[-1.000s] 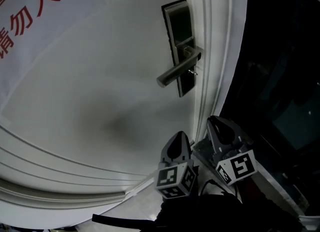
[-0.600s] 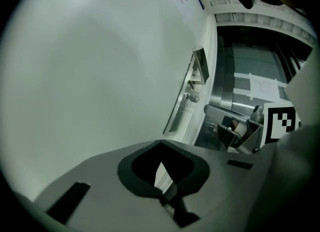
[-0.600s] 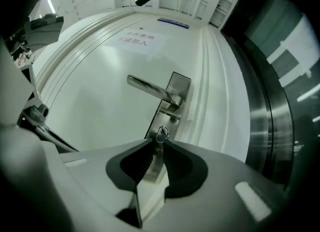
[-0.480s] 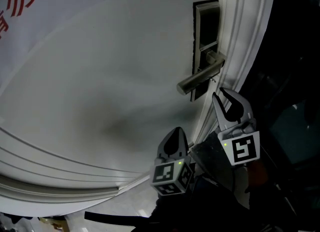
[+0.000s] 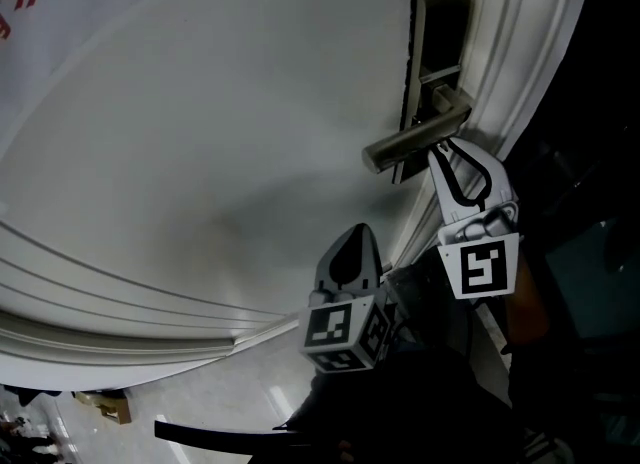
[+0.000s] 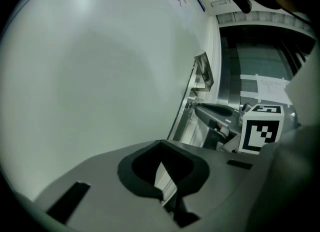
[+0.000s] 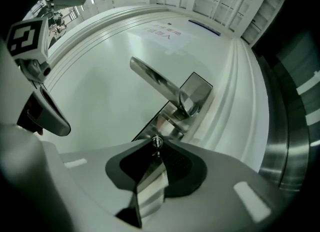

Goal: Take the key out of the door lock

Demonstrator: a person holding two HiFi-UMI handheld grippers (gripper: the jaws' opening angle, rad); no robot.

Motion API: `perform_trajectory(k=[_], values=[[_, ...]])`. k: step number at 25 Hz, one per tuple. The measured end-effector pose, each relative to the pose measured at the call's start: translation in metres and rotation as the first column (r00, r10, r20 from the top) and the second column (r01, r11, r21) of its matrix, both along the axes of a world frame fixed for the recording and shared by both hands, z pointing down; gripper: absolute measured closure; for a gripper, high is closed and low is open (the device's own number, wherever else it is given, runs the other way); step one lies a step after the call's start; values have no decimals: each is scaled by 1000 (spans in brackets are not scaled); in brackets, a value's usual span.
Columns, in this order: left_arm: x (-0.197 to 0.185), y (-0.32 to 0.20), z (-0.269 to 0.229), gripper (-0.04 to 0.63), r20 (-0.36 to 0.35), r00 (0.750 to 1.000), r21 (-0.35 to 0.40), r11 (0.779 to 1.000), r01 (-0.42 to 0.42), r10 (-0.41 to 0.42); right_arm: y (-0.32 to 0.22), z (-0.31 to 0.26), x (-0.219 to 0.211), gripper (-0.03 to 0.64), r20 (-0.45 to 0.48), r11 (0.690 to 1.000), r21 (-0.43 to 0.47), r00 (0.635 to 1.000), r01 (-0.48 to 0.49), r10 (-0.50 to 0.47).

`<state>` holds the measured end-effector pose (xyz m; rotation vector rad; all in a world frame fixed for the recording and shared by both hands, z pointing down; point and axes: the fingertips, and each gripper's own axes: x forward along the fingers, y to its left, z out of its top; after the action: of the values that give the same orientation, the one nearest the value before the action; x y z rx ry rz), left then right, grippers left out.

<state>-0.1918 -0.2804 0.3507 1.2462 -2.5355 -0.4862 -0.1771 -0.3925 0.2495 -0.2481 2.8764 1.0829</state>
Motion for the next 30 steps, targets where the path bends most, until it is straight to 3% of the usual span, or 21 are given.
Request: perform_trajectory(k=[13, 20, 30], values=[[-2, -6, -15, 595, 41, 999, 37, 999, 5, -7, 4, -3, -4, 598, -16, 976, 215, 999, -40, 44], [-3, -7, -13, 595, 28, 1000, 39, 999, 4, -5, 5, 2, -4, 601, -80, 920, 391, 995, -21, 56], [5, -11, -8, 595, 23, 1000, 44, 999, -14, 13, 5, 5, -5, 603, -113, 821, 570, 987, -30, 115]])
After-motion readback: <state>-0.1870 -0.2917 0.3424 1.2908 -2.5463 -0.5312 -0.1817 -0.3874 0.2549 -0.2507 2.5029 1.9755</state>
